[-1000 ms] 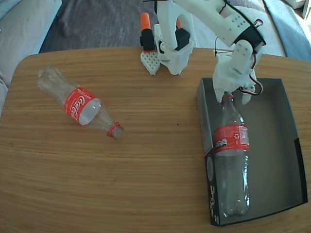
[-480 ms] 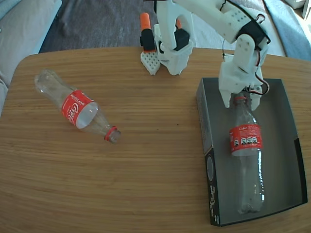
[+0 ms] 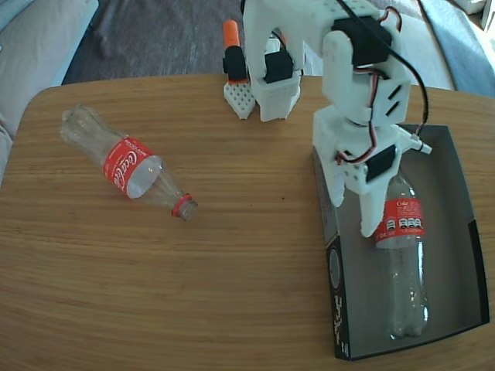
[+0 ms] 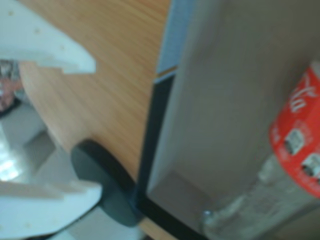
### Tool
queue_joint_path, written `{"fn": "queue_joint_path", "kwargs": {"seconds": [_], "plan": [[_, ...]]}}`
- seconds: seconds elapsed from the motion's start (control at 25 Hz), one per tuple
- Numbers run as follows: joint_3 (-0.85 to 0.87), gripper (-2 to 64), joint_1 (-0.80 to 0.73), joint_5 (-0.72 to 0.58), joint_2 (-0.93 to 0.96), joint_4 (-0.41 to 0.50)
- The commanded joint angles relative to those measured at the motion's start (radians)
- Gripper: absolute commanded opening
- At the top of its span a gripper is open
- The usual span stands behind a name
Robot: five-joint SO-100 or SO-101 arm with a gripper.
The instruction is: Grasp the bottles and put them in the box.
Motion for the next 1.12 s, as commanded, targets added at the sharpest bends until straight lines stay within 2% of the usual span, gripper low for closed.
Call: {"fn": "queue_joint_path", "kwargs": {"seconds": [0.0, 0.24, 0.32, 0.44, 0.48, 0.88, 1.08], "plan": [[-0.075, 24.2, 0.071, 0.098, 0.049, 0.008], [-0.097, 23.3, 0.232, 0.259, 0.049, 0.089], [-0.097, 17.1, 0.265, 0.285, 0.051, 0.104], [-0.1, 2.7, 0.319, 0.29, 0.051, 0.092], [-0.1, -0.3, 0.337, 0.29, 0.051, 0.092], [-0.078, -0.3, 0.634, 0.291, 0.04, 0.092], [0.032, -0.3, 0.689, 0.293, 0.051, 0.098]]}}
